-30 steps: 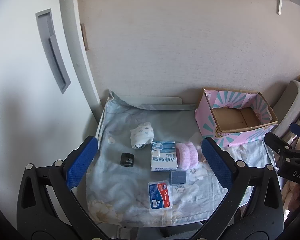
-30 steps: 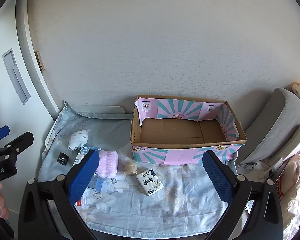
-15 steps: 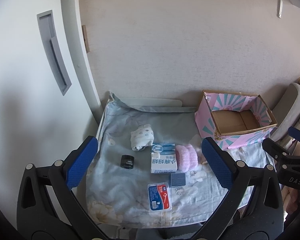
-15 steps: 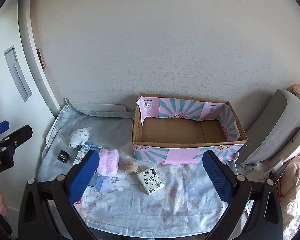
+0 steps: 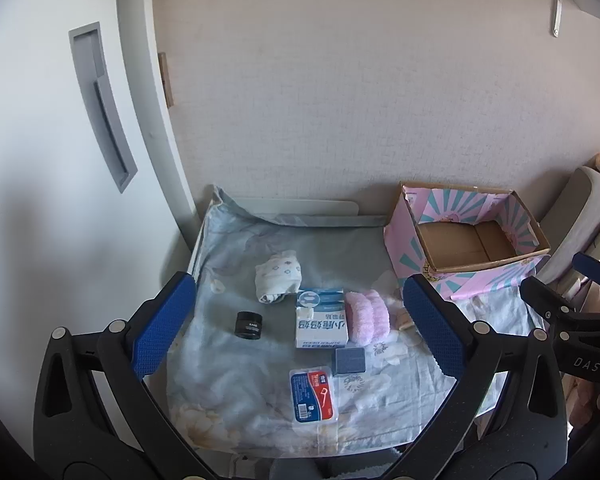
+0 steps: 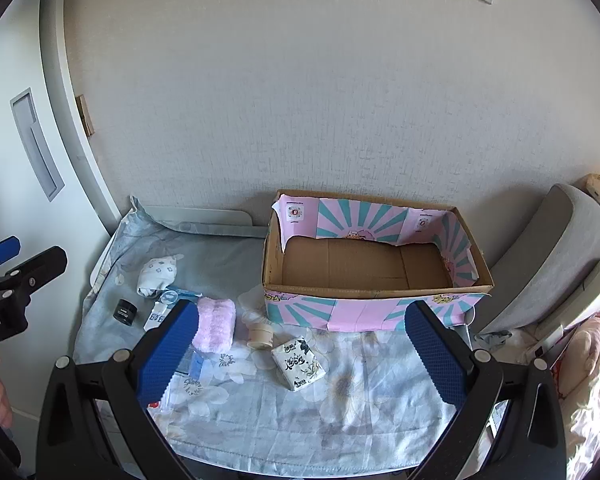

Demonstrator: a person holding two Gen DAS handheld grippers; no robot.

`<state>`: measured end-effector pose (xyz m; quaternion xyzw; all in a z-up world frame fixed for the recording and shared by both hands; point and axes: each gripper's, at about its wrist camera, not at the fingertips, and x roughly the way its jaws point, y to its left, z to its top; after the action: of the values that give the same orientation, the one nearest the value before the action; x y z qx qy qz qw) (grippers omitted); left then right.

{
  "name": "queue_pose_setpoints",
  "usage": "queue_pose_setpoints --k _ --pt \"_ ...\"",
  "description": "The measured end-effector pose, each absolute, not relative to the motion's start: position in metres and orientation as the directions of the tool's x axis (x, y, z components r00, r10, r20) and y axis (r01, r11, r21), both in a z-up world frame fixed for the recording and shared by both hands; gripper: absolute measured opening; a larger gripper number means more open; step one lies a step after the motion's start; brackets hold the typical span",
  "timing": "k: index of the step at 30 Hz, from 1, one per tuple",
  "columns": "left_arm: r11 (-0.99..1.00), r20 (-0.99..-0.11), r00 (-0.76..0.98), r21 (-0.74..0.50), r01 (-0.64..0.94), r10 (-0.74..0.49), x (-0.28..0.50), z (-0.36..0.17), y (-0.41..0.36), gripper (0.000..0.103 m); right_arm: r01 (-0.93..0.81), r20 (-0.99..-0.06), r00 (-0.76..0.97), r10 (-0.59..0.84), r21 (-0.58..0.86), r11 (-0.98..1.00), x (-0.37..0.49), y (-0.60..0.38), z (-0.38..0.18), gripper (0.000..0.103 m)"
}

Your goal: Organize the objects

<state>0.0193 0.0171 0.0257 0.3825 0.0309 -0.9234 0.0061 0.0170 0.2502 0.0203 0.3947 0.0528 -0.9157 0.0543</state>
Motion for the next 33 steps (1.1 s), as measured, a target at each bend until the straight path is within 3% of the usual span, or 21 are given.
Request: queue_pose_setpoints --k 20,33 --pt "-0.995 -0.7 -0.712 -0.019 0.101 -0.059 0.0151 0.0259 0.0171 0.103 0.162 -0.714 -0.694 -0.092 -0.03 -0.986 0.0172 0.2528 0.0226 0.103" --pt "-0.996 -0.704 -0.709 -0.046 0.081 -0.025 0.0143 0.0258 0.0134 0.103 0.172 -0.717 -0.689 -0.103 -0.024 -0.985 0.0149 0.2509 0.0216 0.103"
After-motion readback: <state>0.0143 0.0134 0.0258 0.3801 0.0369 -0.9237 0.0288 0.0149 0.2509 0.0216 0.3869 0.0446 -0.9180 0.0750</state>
